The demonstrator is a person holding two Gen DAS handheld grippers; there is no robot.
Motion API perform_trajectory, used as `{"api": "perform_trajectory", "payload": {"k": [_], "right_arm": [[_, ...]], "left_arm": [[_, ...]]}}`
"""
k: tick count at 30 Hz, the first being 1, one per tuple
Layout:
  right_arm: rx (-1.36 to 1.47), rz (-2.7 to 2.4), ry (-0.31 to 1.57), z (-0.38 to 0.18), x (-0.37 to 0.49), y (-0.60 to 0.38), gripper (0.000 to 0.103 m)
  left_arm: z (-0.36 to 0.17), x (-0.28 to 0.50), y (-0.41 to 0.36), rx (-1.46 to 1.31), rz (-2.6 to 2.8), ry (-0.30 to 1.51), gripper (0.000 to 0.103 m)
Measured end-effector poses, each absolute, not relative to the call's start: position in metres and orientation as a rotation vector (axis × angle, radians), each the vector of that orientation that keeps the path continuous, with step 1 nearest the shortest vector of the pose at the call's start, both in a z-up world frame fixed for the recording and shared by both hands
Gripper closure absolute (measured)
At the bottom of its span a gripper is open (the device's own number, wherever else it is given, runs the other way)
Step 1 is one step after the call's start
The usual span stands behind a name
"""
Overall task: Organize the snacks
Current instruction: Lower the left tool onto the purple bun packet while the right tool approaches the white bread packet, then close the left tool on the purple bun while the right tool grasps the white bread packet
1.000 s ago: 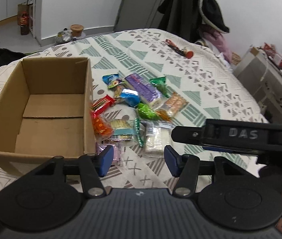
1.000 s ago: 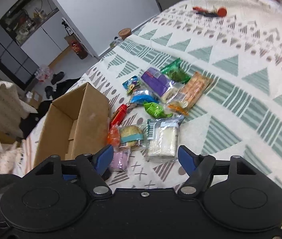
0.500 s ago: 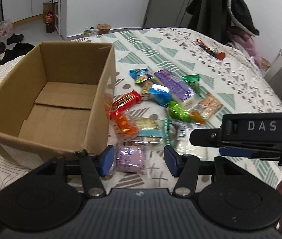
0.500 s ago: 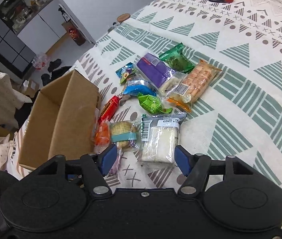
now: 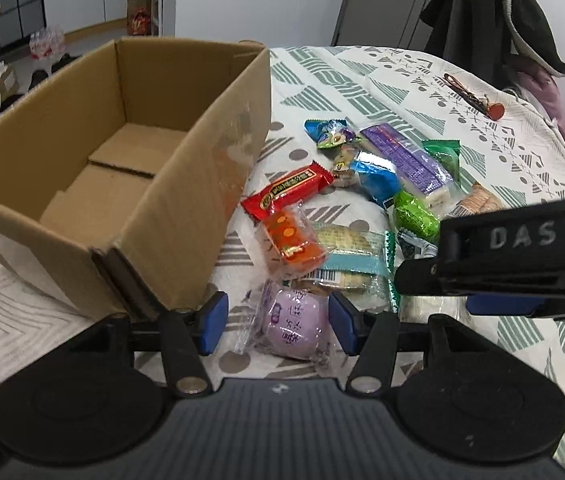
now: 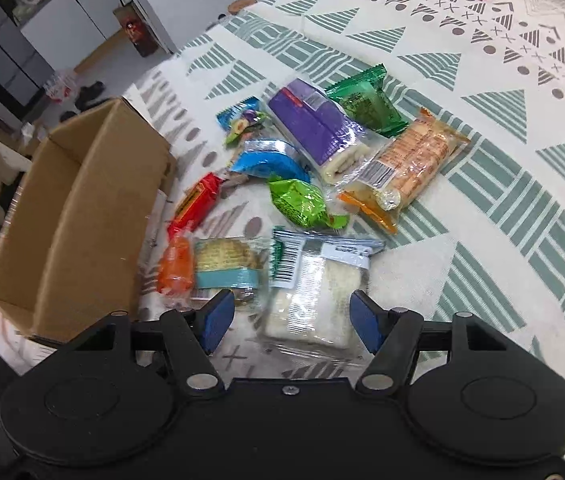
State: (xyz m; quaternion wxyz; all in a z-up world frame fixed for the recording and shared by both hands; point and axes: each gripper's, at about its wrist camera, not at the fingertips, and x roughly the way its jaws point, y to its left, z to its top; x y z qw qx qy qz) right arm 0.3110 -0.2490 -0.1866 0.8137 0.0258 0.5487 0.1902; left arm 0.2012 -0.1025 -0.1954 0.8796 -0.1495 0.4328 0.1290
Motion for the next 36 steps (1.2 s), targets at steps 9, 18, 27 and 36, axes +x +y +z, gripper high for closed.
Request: {"api": "perform_trajectory", "payload": {"k": [9,18,27,36], "right_arm": [[0.06,0.377,1.213,-0.198,0.305,-0.259,0.056],[0.141,0.352,1.131,-0.173,0.292,-0.272,0.058],[0.166,0.336,1.078,-0.149,0.273,-0.272,0.058],[0.201,0.305,1.092,-0.152,0.269,-0.282,0.057]], "left_arm": [[-0.188,0.196,-0.107,-0.32,0.22,0.891,0.075],[-0.163,0.184,-0.1,-0.345,0.174,0.84,0.102],[-0.162,0.175,-0.093,-0.393,0.136,0.845,0.098],[-0.179,0.173,-0.098,-0.374,0.137,0.88,0.04]]}}
